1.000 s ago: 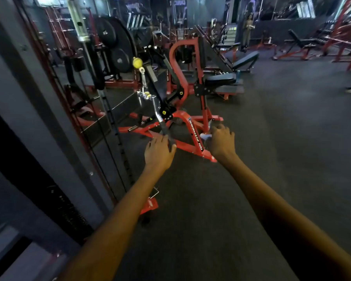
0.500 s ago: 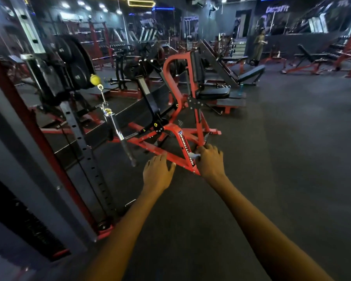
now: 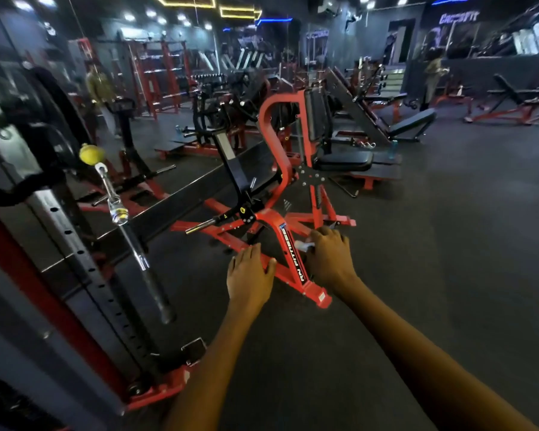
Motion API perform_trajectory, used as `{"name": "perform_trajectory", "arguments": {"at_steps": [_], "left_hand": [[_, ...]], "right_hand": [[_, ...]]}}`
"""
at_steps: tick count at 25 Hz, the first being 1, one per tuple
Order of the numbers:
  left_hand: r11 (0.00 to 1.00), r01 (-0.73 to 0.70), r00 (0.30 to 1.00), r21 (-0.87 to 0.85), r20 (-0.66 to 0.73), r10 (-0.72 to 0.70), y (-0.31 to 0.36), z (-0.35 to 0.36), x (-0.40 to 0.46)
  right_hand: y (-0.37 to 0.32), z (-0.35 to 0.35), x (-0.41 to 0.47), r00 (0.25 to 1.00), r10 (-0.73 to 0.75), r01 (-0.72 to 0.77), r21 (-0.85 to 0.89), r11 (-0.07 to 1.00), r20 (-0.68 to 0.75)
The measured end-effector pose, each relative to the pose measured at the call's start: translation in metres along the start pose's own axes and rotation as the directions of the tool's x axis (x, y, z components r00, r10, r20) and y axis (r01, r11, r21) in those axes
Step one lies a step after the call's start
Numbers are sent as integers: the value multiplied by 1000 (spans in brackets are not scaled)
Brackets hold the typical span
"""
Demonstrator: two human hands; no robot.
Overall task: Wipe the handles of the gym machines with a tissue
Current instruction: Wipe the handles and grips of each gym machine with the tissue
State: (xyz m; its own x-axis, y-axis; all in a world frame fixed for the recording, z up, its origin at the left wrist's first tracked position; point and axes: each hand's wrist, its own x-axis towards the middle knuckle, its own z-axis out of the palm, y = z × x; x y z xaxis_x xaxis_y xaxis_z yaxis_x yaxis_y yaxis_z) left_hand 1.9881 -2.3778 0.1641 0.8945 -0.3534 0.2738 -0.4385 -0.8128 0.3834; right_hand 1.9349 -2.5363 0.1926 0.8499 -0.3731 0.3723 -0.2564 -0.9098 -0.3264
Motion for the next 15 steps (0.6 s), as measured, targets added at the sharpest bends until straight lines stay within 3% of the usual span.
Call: {"name": "perform_trajectory", "arguments": {"at_steps": [8, 15], "left_hand": [[989, 112, 992, 99, 49, -118, -2, 60, 129], [960, 215, 975, 178, 20, -222, -11, 109, 292]], "right_hand": [[40, 73, 145, 997, -37, 29, 106, 994, 74], [58, 143, 318, 977, -178, 157, 169, 973, 117]]}}
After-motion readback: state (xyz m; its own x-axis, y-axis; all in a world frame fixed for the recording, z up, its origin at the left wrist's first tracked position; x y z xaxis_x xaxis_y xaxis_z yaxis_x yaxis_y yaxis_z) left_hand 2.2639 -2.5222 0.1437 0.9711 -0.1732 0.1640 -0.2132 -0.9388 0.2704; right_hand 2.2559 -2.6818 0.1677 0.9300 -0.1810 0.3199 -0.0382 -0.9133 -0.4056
